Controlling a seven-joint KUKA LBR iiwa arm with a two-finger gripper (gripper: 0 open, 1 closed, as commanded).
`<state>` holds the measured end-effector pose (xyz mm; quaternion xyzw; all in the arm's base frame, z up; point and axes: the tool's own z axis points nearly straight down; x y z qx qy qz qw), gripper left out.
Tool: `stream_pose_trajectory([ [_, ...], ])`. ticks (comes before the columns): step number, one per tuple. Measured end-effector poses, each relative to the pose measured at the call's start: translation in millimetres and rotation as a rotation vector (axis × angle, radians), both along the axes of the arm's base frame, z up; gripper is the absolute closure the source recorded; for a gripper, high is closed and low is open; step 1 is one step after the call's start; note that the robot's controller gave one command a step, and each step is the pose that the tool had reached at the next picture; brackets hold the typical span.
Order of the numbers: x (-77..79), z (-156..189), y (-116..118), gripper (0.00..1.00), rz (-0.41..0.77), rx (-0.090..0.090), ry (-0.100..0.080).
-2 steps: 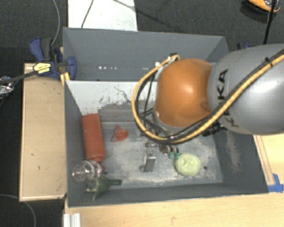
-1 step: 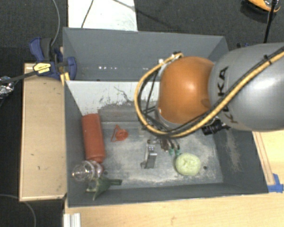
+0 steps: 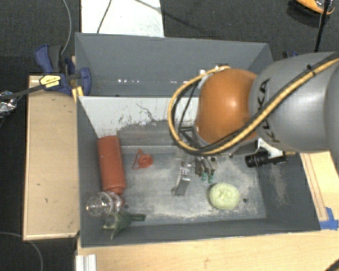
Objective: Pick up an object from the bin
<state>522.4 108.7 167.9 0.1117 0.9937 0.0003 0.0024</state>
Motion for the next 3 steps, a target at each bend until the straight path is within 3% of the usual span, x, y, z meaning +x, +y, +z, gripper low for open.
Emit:
stream_pose_trajectory([
  [1, -11.4, -28, -42, 0.00, 0.020, 0.004, 0.000],
  [2, -19.7, -46, -71, 0.00, 0.030, -0.003, 0.000],
  [3, -15.9, -61, -91, 0.00, -0.001, 0.005, 0.001],
])
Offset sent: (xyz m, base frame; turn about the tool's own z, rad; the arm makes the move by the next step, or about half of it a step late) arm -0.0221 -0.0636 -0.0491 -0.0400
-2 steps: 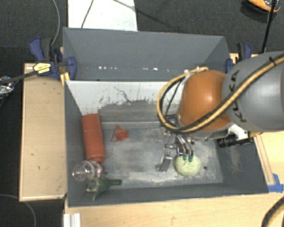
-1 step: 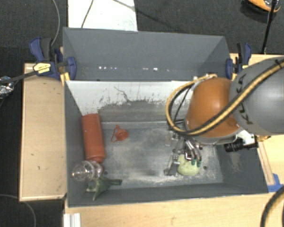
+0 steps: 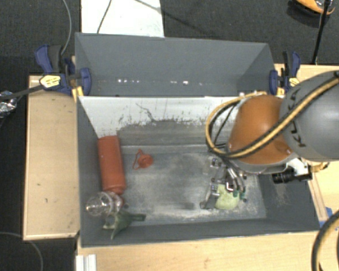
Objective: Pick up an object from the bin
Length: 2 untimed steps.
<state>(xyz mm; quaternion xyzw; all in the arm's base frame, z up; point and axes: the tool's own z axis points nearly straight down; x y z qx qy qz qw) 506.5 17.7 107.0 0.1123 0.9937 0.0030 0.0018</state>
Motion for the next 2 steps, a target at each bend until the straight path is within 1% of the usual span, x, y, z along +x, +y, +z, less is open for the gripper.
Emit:
stream_pose_trajectory([
  [1, -8.7, -32, -30, 0.00, -0.019, -0.007, -0.002],
  [2, -2.3, -39, -47, 0.00, -0.060, -0.002, 0.000],
])
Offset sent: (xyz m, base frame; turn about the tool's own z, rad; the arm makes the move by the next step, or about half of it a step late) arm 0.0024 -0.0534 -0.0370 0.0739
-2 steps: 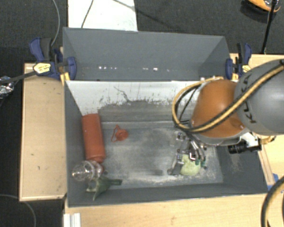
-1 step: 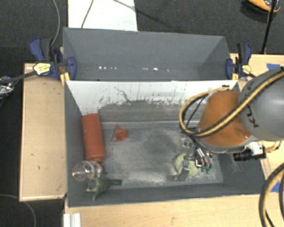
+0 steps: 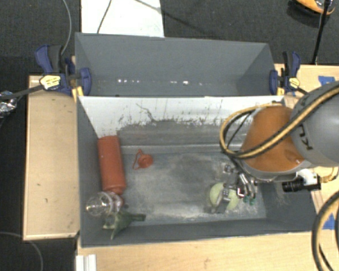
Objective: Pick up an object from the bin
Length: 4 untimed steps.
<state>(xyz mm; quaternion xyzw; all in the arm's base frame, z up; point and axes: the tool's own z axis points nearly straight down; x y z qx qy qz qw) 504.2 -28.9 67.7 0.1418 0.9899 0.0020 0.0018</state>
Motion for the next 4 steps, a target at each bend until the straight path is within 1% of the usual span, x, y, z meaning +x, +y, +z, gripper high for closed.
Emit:
stream_pose_trajectory([
  [1, 4.2, 2, -9, 1.00, -0.035, -0.003, -0.001],
  [2, 3.6, 2, -6, 1.00, -0.042, -0.004, -0.001],
  [3, 18.3, 82, -11, 0.00, -0.084, -0.002, -0.005],
  [4, 17.6, 82, -11, 0.00, -0.085, -0.002, -0.003],
])
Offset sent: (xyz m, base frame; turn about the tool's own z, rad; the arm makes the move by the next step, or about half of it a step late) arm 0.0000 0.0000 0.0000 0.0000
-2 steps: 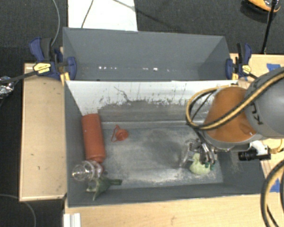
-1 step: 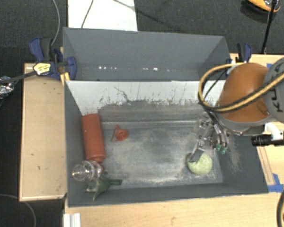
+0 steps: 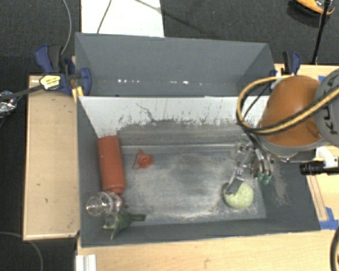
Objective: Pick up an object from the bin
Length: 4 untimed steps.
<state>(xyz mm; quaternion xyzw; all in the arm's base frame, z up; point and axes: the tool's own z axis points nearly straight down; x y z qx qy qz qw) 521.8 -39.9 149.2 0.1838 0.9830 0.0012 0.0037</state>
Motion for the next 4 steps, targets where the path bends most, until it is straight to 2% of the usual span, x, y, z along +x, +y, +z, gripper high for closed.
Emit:
stream_pose_trajectory([
  [1, -9.6, -19, -9, 0.00, -0.048, 0.001, -0.011],
  [2, -20.9, -53, -48, 0.00, -0.173, 0.002, 0.003],
  [3, -17.4, -73, -58, 0.00, -0.098, 0.001, -0.009],
  [4, -20.5, -78, -26, 1.00, -0.249, 0.005, 0.004],
])
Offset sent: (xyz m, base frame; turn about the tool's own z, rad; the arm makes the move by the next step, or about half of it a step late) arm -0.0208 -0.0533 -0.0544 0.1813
